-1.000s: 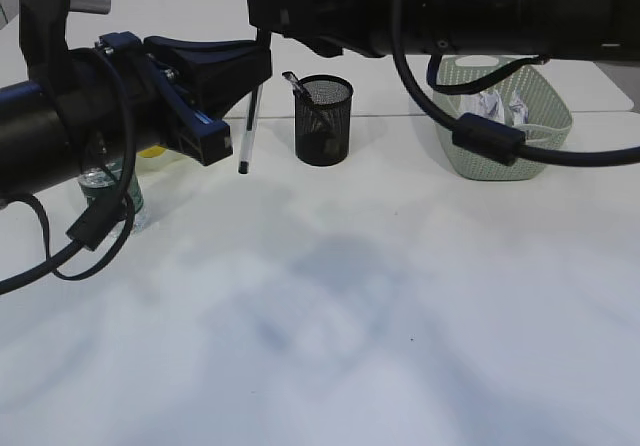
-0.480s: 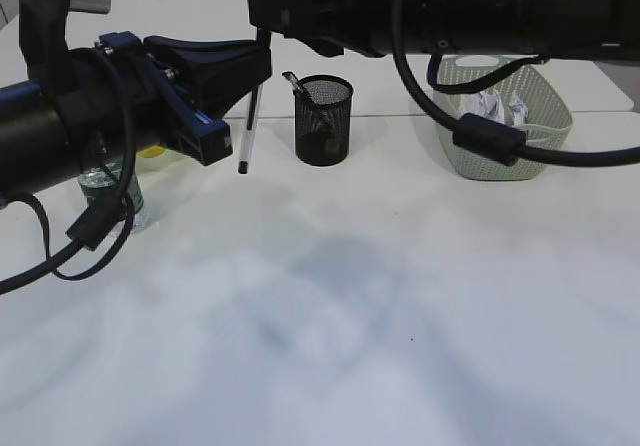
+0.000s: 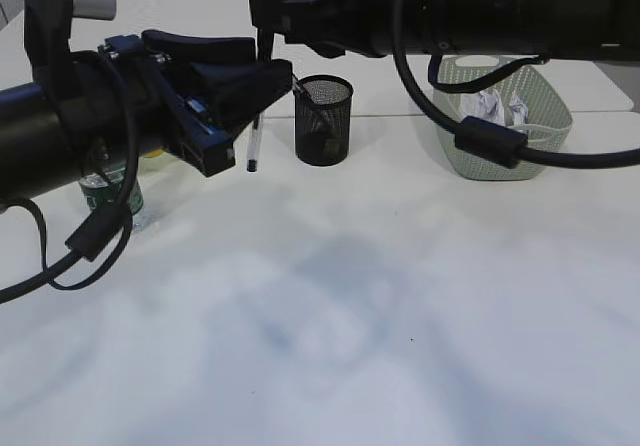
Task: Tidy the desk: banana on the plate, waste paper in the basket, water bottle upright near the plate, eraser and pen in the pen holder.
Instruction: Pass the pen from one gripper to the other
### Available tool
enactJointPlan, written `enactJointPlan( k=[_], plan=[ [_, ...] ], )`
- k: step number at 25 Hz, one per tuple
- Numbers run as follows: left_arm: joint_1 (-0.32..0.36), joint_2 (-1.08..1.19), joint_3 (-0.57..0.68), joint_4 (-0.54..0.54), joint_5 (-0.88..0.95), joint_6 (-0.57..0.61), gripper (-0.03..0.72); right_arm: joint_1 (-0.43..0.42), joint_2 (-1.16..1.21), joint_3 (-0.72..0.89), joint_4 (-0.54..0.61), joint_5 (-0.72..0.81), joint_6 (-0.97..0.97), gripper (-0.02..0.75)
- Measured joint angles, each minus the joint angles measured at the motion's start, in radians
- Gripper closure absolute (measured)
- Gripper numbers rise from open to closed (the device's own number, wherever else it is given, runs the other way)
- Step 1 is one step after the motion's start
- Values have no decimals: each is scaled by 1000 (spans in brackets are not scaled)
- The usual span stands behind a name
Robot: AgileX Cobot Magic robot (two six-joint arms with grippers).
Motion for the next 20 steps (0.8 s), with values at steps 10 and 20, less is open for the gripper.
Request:
enactJointPlan(
  k=[10, 20],
  plan=[
    [0, 0, 0, 4, 83, 0, 149, 0, 0, 0, 2, -83, -52, 682],
    [0, -28, 0, -27, 238, 0, 146, 0, 0, 0, 11, -238, -138, 682]
  ],
)
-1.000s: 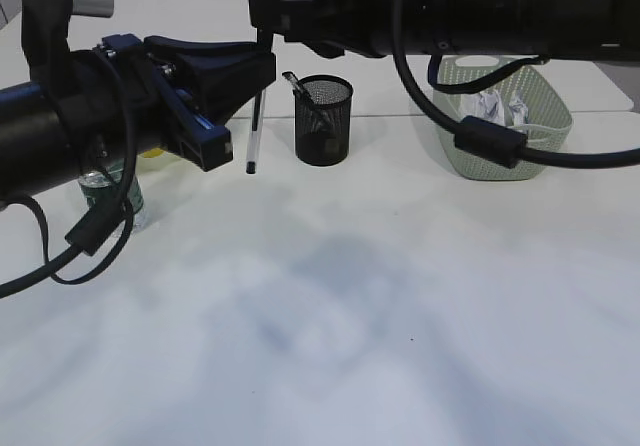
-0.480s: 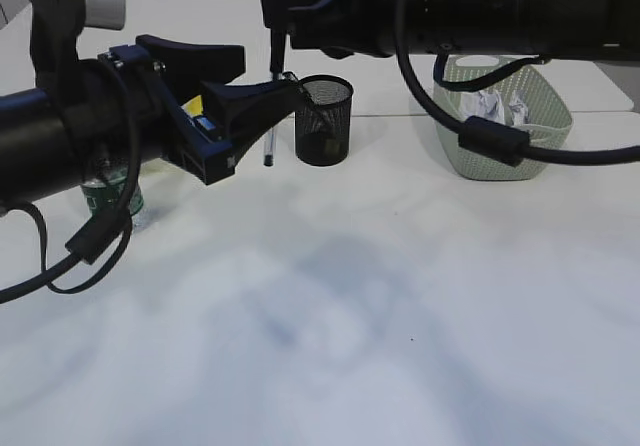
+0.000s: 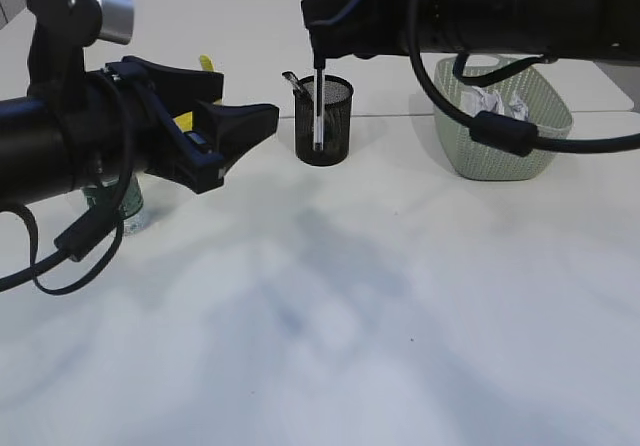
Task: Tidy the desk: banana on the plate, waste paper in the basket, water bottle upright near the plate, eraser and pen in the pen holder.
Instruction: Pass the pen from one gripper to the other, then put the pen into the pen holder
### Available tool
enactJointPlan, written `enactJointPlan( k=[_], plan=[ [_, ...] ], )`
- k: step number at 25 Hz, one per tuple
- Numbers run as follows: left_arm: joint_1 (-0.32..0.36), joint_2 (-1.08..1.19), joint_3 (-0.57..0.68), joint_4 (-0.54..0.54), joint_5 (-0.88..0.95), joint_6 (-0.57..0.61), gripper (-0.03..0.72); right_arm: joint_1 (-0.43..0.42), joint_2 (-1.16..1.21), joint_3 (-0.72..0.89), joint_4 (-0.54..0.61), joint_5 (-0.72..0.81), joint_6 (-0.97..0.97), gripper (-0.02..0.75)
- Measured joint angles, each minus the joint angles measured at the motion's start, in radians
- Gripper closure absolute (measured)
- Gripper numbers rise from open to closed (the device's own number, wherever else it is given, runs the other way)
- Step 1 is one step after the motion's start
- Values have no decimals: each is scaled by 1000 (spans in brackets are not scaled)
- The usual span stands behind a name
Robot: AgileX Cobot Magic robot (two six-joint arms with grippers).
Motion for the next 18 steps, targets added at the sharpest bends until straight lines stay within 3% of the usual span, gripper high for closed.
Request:
enactJointPlan(
  k=[10, 18],
  plan=[
    [13, -39, 0, -6, 176, 0, 146, 0, 59, -74, 6, -77, -46, 682],
    [125, -91, 2, -26, 260, 0, 147, -14, 174, -179, 10, -101, -64, 684]
  ],
)
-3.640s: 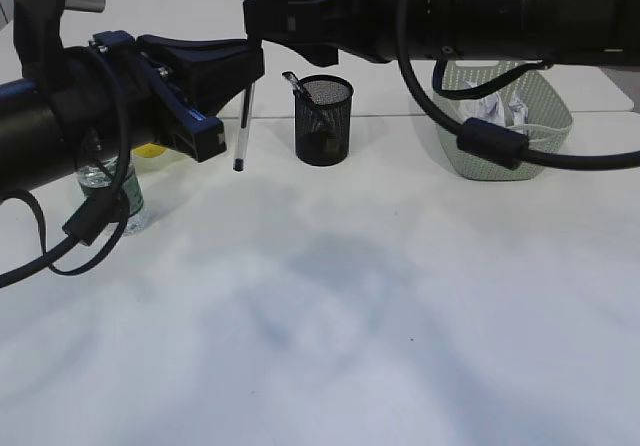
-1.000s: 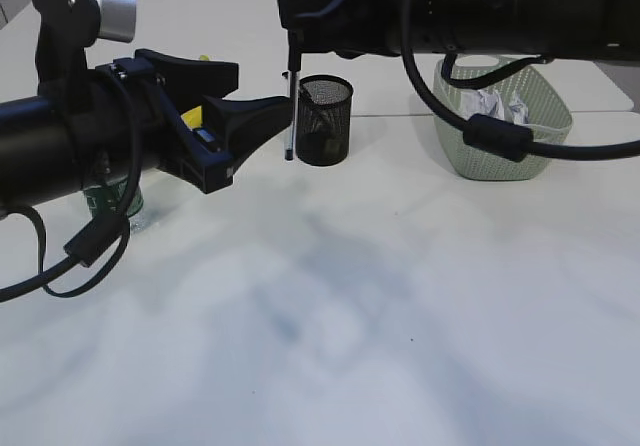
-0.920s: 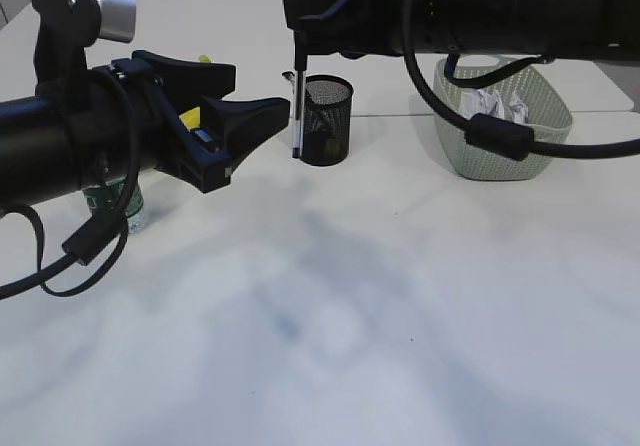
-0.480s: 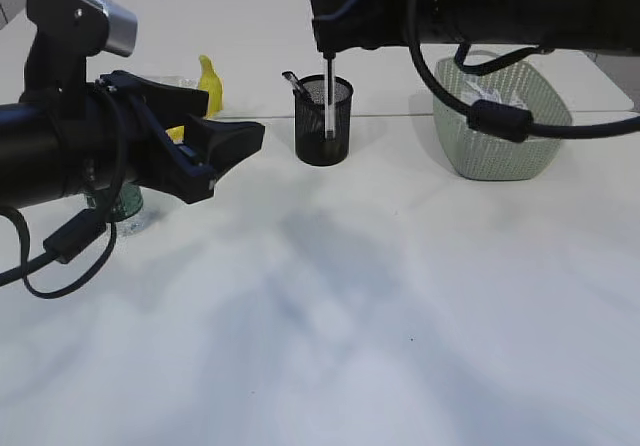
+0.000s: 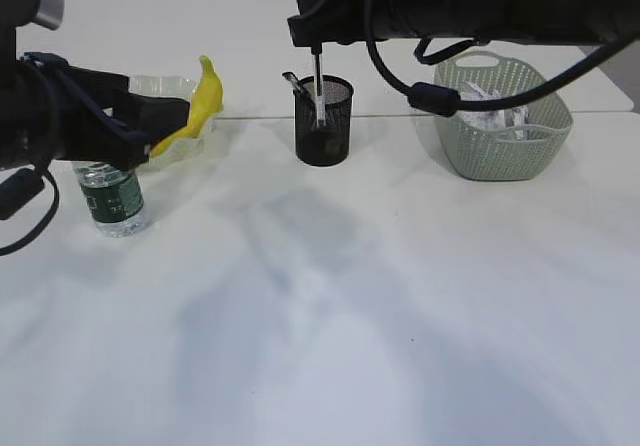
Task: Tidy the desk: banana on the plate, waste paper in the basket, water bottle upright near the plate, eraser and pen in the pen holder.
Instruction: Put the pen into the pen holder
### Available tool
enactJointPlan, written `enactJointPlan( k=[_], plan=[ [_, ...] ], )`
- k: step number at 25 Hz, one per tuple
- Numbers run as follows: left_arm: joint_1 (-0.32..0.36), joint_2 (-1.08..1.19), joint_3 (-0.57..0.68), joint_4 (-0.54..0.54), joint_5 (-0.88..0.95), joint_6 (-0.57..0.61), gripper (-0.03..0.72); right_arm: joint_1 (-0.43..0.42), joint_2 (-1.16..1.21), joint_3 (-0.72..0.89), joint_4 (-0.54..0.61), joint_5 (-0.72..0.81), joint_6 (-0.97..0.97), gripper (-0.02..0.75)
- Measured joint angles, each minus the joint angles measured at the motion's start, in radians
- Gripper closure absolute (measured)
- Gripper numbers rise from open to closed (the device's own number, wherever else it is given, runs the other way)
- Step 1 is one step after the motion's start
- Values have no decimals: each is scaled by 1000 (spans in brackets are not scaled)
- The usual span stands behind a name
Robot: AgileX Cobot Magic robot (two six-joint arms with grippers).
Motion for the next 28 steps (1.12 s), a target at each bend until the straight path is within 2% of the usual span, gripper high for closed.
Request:
enactJointPlan(
  k=[5, 16, 28],
  plan=[
    [32, -9, 0, -6, 5, 0, 147, -43, 42, -59, 2, 0, -2, 684],
    [41, -9, 0, -7, 35, 0, 148, -163, 159, -172, 2, 72, -2, 684],
    [75, -9, 0, -8, 43, 0, 148, -168, 358, -381, 2, 102, -11, 684]
  ],
)
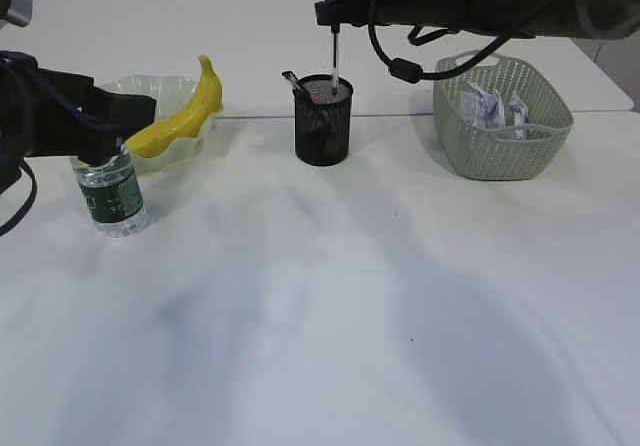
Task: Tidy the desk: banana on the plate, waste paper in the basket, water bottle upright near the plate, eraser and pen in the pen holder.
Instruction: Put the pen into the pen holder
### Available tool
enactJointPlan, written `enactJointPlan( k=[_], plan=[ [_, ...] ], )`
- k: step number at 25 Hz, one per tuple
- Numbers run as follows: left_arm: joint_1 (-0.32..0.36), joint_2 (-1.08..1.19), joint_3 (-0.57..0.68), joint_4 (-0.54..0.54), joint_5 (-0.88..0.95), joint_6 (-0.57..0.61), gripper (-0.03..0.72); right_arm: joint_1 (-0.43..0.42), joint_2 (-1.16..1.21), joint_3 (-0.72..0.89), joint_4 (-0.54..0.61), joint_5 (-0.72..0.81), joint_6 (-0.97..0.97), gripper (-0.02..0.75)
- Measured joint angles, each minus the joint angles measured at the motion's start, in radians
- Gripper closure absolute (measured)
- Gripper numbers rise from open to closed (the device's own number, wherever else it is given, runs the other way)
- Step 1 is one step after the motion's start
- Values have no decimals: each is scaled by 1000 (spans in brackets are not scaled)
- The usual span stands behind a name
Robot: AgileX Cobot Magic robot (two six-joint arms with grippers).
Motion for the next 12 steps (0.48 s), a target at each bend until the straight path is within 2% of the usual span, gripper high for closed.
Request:
enactJointPlan(
  k=[12],
  plan=[
    [0, 13, 0, -2, 0, 0, 159, 0, 131, -134, 0, 2, -19, 684]
  ],
)
